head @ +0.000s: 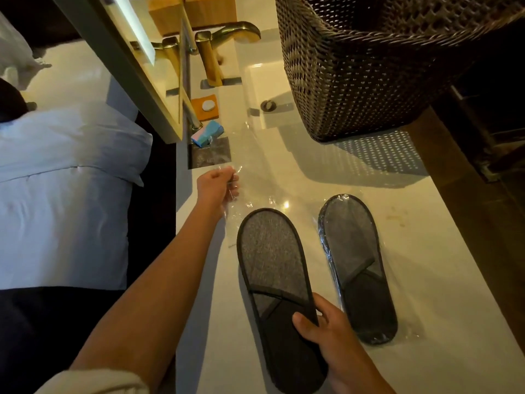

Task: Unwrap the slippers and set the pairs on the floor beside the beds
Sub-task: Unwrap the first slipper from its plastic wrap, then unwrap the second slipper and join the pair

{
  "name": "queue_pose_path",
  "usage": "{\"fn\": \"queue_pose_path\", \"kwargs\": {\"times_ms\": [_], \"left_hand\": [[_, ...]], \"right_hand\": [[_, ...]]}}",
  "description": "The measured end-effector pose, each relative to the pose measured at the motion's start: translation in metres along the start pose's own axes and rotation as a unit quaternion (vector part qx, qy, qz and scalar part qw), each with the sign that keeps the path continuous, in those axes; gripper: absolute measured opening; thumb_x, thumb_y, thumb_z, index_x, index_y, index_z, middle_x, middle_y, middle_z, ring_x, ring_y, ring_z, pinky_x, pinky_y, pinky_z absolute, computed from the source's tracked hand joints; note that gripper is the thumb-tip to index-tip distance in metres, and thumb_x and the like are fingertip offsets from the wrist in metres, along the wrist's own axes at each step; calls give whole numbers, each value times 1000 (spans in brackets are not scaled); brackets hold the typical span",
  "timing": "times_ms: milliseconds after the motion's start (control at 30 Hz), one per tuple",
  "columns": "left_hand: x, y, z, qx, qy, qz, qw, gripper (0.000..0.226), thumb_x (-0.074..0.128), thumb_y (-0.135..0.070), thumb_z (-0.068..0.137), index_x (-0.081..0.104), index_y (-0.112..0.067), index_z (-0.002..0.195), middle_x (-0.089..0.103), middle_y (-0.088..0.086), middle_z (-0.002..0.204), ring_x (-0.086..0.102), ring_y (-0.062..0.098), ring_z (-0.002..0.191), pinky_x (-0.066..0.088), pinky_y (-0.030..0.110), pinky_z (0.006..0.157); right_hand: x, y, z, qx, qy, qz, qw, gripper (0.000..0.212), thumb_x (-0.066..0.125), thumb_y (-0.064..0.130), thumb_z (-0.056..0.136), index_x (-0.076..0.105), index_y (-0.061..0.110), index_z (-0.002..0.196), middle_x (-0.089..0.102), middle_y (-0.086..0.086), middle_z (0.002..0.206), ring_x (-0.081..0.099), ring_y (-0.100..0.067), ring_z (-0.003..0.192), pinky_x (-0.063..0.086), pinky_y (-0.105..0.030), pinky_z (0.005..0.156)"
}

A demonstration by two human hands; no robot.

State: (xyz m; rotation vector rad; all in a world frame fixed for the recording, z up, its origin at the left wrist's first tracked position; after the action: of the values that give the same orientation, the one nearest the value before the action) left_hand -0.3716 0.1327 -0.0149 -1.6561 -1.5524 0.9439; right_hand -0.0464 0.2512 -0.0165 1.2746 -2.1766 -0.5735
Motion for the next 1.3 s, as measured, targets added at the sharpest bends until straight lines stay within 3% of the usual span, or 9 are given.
{"fn": "queue_pose_path", "kwargs": {"times_ms": [233, 400, 467, 533, 633, 700, 900, 1133, 1300], "left_hand": [[2, -16, 18, 13, -49, 56, 997, 25, 66, -11, 91, 60, -10, 67, 58, 10, 64, 51, 17, 50, 46, 28, 52], [-12, -11, 12, 32, -96, 93, 990, 29, 71, -15, 89, 57, -11, 63, 55, 11, 65, 51, 20, 55, 49, 30, 59], [-25, -8, 1, 44, -119, 112, 985, 14, 71, -19, 89, 66, -7, 85, 61, 12, 85, 58, 21, 71, 53, 32, 72], [-40, 7, -22, 26, -143, 74, 987, 31, 69, -20, 91, 63, -5, 117, 62, 9, 108, 61, 19, 89, 57, 32, 82], [-61, 33, -81, 54, -187, 37, 980, 21, 63, -14, 94, 64, -7, 113, 63, 4, 95, 60, 21, 91, 51, 18, 66], [-61, 69, -124, 36, -155, -15, 987, 9, 60, -18, 96, 62, -12, 102, 62, 2, 83, 61, 25, 87, 51, 18, 62], [-51, 134, -214, -26, 4, -71, 997, 51, 69, -63, 70, 67, -34, 111, 78, -9, 97, 76, 8, 88, 61, 23, 66], [-64, 129, -238, 6, 17, -82, 996, 31, 76, -27, 83, 68, -55, 95, 78, 0, 107, 76, 18, 96, 63, 33, 72], [-79, 129, -243, 23, -4, -75, 997, 33, 75, -27, 84, 65, -56, 96, 76, 3, 112, 75, 19, 100, 64, 38, 76]], "right_hand": [[-1, -4, 2, 26, -9, 6, 1000, 24, 70, 8, 88, 70, 21, 108, 77, -8, 106, 68, -29, 110, 49, -52, 103], [-2, -3, -1, 31, -6, 20, 999, 21, 70, 12, 87, 76, 32, 88, 80, 1, 94, 69, -26, 103, 54, -50, 96], [-1, -4, -3, 28, -7, 21, 999, 18, 71, 16, 87, 75, 33, 91, 79, 3, 94, 69, -26, 102, 55, -50, 94], [-1, -5, -4, 22, -9, 16, 1000, 17, 72, 20, 87, 71, 29, 102, 78, 0, 100, 69, -28, 103, 56, -51, 93], [3, -4, -8, 1, 3, 11, 1000, 26, 72, 24, 84, 67, 23, 110, 79, -1, 98, 74, -26, 95, 62, -43, 81], [7, -2, -10, -11, 10, -2, 1000, 29, 72, 25, 82, 67, 23, 111, 79, 0, 98, 75, -24, 93, 62, -40, 78], [18, -5, -14, -28, 3, -37, 999, 27, 69, 24, 89, 64, 24, 115, 75, -7, 112, 71, -29, 104, 57, -52, 93], [30, -26, -21, -31, 26, -49, 998, 27, 72, 24, 87, 66, 23, 113, 79, -3, 100, 76, -23, 93, 62, -41, 80], [37, -18, -22, -65, 35, -63, 995, 25, 73, 32, 86, 68, 19, 106, 79, -7, 98, 76, -25, 93, 62, -42, 82]]}}
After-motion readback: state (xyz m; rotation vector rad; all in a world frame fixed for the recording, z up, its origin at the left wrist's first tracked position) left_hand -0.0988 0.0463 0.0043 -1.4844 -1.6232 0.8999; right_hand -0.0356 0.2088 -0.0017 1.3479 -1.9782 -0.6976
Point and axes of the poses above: each hand's wrist, its own z-axis towards the middle knuckle, its own x-axis out of the palm, y = z × x, the point moved 9 cm from there along z, towards the middle knuckle
